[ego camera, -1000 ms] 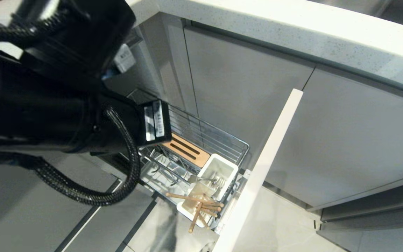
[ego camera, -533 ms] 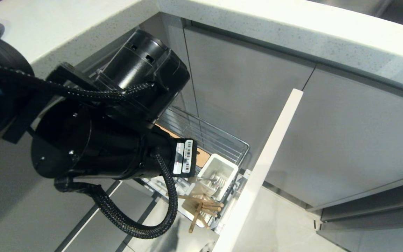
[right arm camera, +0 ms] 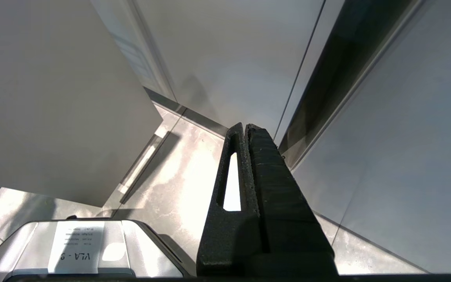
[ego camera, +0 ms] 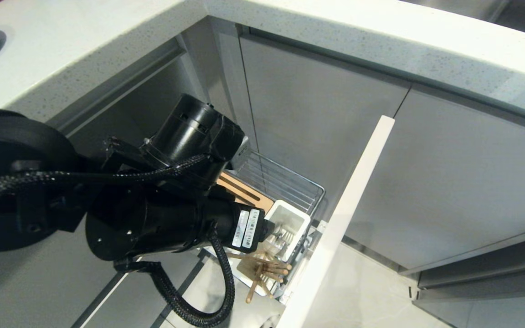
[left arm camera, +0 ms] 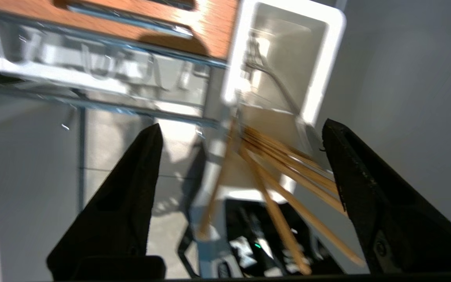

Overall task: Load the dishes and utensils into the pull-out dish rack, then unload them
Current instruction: Take the spoon out of the cupboard

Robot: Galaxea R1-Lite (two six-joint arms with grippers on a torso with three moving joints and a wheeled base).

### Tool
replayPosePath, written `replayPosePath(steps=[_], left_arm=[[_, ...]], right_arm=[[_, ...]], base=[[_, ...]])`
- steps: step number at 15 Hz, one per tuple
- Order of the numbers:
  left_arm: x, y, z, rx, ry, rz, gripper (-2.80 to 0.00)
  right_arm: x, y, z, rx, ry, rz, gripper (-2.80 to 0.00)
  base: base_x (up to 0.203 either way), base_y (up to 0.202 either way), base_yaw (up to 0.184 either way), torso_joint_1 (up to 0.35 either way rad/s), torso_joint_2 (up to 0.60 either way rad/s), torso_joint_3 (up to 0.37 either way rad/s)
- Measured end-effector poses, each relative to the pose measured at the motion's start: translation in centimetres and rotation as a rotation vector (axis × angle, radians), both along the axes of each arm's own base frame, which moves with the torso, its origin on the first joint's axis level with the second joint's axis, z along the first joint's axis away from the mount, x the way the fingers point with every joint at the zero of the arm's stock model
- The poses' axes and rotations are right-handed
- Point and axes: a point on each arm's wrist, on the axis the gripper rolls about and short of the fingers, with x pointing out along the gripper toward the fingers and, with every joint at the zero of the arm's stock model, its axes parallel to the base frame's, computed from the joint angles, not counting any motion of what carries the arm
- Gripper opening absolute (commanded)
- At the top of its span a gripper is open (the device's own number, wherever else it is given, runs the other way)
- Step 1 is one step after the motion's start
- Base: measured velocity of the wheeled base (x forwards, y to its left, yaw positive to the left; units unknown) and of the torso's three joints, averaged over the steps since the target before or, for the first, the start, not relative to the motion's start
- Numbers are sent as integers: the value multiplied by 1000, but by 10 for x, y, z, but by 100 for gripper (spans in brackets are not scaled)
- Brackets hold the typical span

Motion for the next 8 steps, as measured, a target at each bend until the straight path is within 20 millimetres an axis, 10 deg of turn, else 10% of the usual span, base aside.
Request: replayPosePath(steps=[8], left_arm=[[22, -4, -28, 21, -75, 0, 0]], right_arm=[[0, 0, 0, 0, 0, 0, -280]], base=[[0, 0, 0, 0, 0, 0]])
